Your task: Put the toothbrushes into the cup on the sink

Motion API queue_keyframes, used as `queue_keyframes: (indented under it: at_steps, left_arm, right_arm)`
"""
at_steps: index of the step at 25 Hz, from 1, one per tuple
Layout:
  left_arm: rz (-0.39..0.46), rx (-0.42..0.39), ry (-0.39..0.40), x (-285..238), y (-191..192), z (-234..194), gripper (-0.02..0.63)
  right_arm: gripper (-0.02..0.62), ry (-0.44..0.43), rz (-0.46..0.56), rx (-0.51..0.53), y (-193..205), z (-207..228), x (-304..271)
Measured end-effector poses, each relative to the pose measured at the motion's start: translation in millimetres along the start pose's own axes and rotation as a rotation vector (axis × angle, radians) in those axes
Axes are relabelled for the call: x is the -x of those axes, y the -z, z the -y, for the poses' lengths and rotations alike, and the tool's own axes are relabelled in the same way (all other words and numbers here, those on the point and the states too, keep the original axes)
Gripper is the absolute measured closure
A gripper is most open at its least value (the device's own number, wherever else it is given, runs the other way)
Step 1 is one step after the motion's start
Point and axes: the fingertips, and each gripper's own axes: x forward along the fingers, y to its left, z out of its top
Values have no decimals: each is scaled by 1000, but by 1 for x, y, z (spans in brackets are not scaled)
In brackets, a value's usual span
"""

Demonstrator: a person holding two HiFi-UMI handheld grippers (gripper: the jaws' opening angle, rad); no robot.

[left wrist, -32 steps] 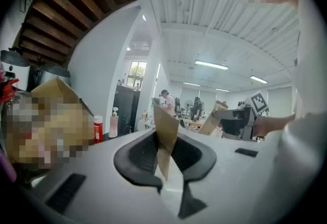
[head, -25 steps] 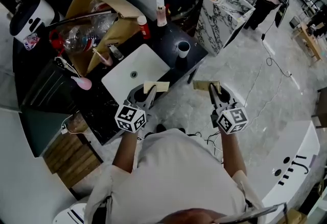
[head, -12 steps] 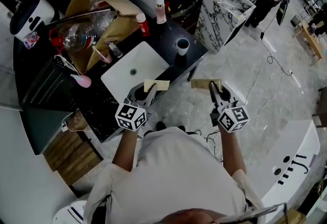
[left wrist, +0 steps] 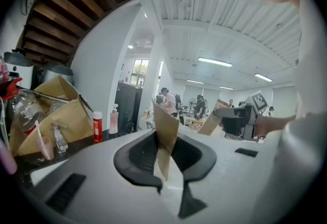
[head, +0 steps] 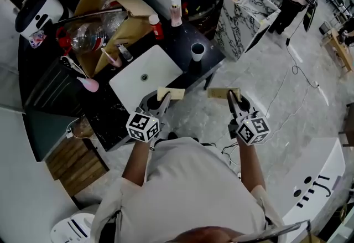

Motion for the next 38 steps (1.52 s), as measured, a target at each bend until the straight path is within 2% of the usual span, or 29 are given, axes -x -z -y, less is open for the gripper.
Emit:
queue_keyframes:
  at_steps: [13, 21, 30, 38]
  left_arm:
    - [-1, 21, -73, -11, 16, 22, 540]
    - [-5, 27, -68, -29, 16, 23, 540]
    - [-13, 0, -46, -67, 6, -4, 540]
    - [-19, 28, -1, -109, -2, -49, 540]
  right_arm:
    - [528, -49, -35, -27, 15, 33, 10]
    - [528, -36, -41, -36, 17, 49, 5]
    - [528, 10, -53, -47, 19, 74, -23]
    - [528, 29, -78, -34, 14, 80, -77]
